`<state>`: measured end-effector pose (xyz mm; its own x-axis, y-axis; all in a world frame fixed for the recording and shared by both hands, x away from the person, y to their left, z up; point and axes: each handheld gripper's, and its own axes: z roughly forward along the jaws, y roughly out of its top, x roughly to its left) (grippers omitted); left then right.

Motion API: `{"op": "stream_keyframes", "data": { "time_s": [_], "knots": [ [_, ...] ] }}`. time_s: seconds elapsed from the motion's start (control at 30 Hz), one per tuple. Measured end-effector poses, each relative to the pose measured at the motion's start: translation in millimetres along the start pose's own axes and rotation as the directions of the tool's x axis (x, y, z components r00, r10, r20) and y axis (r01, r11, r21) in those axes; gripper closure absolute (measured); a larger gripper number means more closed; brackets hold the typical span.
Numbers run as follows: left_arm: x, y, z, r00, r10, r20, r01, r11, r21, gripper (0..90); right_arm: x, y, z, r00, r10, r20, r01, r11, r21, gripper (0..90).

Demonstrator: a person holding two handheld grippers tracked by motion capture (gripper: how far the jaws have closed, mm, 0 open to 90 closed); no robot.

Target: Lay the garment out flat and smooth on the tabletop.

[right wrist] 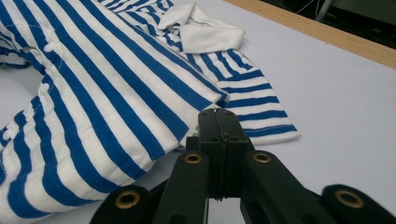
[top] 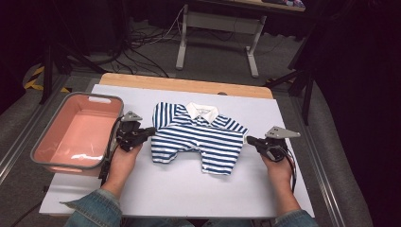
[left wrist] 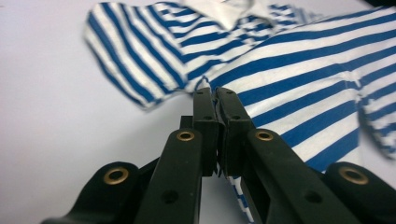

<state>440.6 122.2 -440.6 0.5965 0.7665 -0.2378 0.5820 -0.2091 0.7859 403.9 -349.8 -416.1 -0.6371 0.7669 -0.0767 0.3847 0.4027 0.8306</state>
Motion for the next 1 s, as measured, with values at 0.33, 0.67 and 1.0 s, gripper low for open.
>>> {"op": "stream_keyframes", "data": {
  "time_s": [0.33,0.67,1.0],
  "knots": [
    [8.6,-0.5,18.0,0.9957,0.005,-0.093,0.002,0.9972,0.074,72.1,9.0,4.1,23.8,0.9976,-0.058,0.038,0.057,0.998,0.037,69.7],
    [-29.6,6.5,-8.3,0.9831,0.163,0.083,-0.162,0.9865,-0.022,57.8,29.9,8.5,4.4,0.9939,-0.103,-0.038,0.103,0.995,0.000,66.8],
    [-54.9,6.1,-2.8,0.9211,0.287,0.263,-0.307,0.9511,0.037,58.4,46.5,6.5,4.6,0.9799,-0.126,-0.154,0.134,0.990,0.038,65.7]
  ]
}}
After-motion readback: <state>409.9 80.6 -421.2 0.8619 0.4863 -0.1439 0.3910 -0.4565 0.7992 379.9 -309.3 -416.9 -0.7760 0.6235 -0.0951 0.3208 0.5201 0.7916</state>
